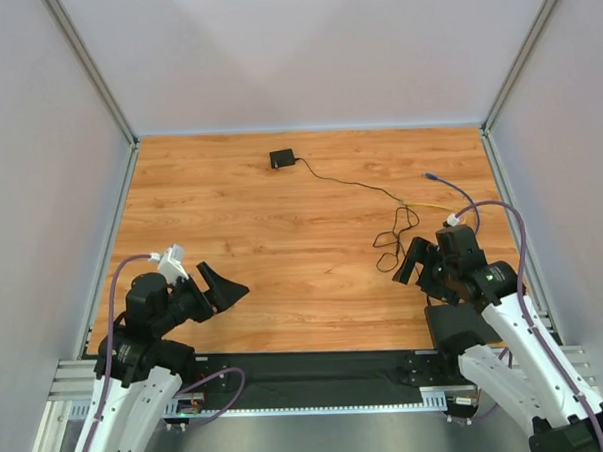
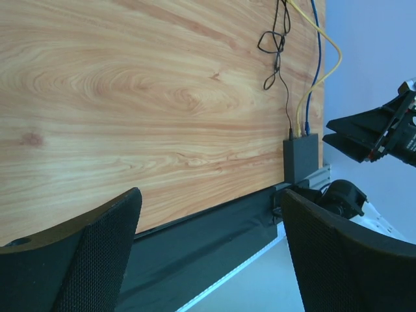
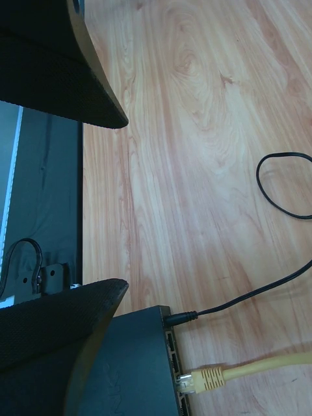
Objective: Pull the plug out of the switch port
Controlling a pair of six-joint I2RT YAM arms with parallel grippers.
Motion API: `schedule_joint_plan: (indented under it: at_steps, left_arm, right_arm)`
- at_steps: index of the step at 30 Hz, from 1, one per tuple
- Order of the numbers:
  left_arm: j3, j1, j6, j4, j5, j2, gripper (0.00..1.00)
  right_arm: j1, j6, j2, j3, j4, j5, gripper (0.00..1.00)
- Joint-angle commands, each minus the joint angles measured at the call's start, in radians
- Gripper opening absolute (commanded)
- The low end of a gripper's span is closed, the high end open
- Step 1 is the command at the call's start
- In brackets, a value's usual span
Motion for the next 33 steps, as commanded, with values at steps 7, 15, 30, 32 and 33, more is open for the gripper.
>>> schedule_joint_plan:
  at_steps: [7,15,30,32,33]
  left_arm:
    - [0.028,-0.003,0.032,0.185,0.052,0.147,0.91]
    - [0.111,-0.084,0.083,0.260,-0.008,0.323,0.90]
    - [0.405,-0.475,0.123,0.398,-0.143,0.796,0.87]
    - [0.467,-0.536,0.141,0.413,-0.135,0.872,0.87]
    - [0.480,-0.552,0.141,0.441,-0.123,0.897,0.86]
  right_arm:
    - [-0.002,-0.059,0.038,0.069,0.032,-0.090,1.00]
    - [-0.004,-0.074,0.125,0.169,-0.051,0.025,1.00]
    - [-0.131,0.054,0.146,0.201,-0.152,0.146,0.98]
    - [-0.146,0.054,0.161,0.215,-0.162,0.165,0.96]
    - [-0.152,0.051,0.181,0.223,-0.159,0.165,0.95]
